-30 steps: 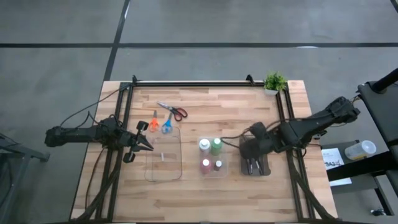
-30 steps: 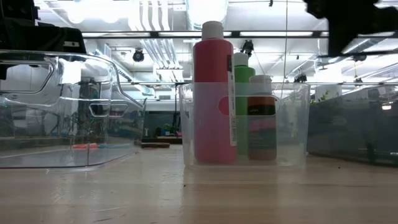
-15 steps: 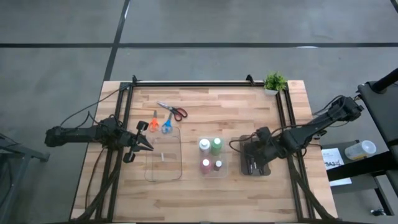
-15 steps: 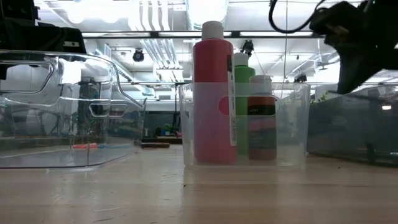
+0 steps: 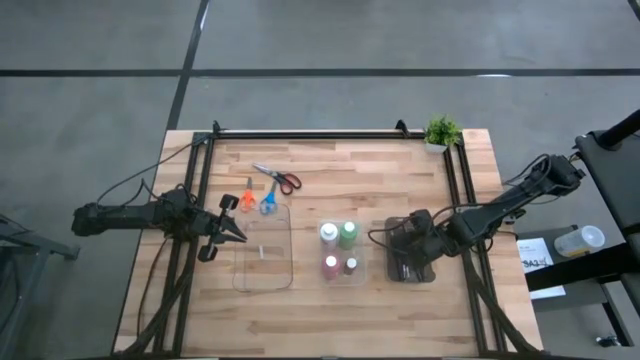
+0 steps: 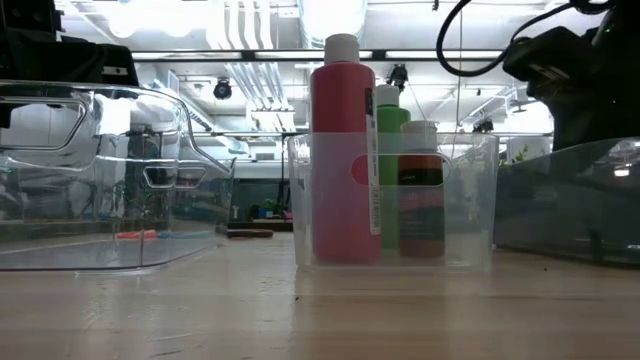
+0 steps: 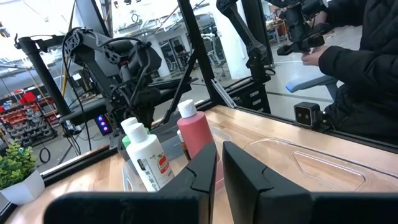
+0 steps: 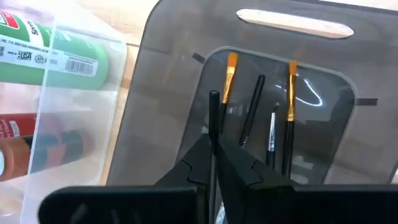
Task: Pick & Place Paint Supplies
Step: Put the silver paintbrush into the black bin
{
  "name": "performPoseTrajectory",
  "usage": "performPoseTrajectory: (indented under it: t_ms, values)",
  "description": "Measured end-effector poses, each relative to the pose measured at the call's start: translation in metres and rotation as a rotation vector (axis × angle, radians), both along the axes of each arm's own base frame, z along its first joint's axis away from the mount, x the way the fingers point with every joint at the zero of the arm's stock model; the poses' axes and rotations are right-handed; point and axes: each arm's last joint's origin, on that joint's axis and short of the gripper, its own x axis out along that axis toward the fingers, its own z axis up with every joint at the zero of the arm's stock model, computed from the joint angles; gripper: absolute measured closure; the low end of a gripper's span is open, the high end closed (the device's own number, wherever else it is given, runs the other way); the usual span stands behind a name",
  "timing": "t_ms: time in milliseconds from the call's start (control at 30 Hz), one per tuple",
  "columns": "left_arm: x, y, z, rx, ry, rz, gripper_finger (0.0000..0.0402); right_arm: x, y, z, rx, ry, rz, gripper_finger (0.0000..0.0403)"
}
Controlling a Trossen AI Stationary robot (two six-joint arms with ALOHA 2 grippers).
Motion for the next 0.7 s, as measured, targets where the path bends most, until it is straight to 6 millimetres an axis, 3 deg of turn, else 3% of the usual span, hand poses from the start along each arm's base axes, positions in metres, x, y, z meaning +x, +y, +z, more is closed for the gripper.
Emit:
performPoseTrajectory:
  t_ms: [700]
  values:
    - [0.0000, 0.0000, -0.0001, 0.000, 0.000, 0.000, 0.0366, 0.0003, -0.0009, -0.0024, -0.031, -0.007, -0.018, 0.0390]
